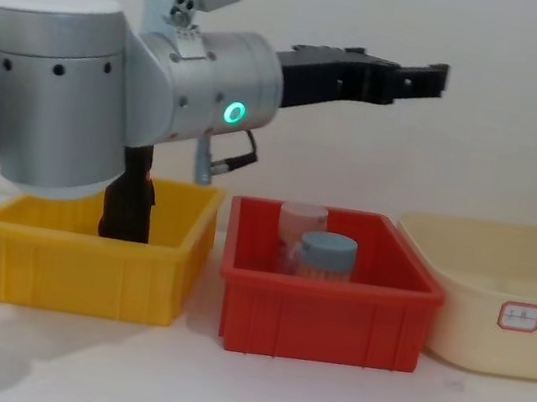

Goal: Pick up the garbage bag with the one hand and transfer it to the other hand.

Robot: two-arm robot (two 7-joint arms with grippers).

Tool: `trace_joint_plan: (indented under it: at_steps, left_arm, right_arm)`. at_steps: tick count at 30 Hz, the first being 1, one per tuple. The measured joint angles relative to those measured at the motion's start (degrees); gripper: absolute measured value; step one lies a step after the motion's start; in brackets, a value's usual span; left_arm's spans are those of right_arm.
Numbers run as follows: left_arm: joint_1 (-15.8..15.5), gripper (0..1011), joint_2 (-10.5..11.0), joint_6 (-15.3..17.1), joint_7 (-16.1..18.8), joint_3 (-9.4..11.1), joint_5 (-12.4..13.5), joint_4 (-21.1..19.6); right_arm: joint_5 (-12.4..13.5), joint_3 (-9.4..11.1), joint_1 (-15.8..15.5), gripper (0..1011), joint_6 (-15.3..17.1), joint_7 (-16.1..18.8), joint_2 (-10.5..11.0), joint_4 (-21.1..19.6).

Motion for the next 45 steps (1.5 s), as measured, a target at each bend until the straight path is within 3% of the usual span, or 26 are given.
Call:
trace_joint_plan:
  at_steps: [13,25,35,45]
  left_arm:
    - [4.58,1000,1.47,-0.55,8.23,-3.83,2.86,-5.5]
    - [8.35,1000,2.8,0.6,14.76,-7.29,5.69,-9.9]
    - [9.73,1000,3.37,2.15,17.08,-8.54,7.09,-11.86]
    - [10.46,1000,3.69,3.04,18.32,-9.2,7.85,-12.91]
  right_arm:
    - [1.2,-3.76,-2.56,1000,0.37,4.46,-1.53,-6.27]
    - [2.72,-8.37,-4.49,1000,2.88,8.39,-2.55,-8.13]
    - [2.96,-11.49,-5.46,1000,3.77,10.25,-2.66,-7.84]
    - [3.32,-12.84,-5.59,1000,3.44,11.61,-1.97,-5.49]
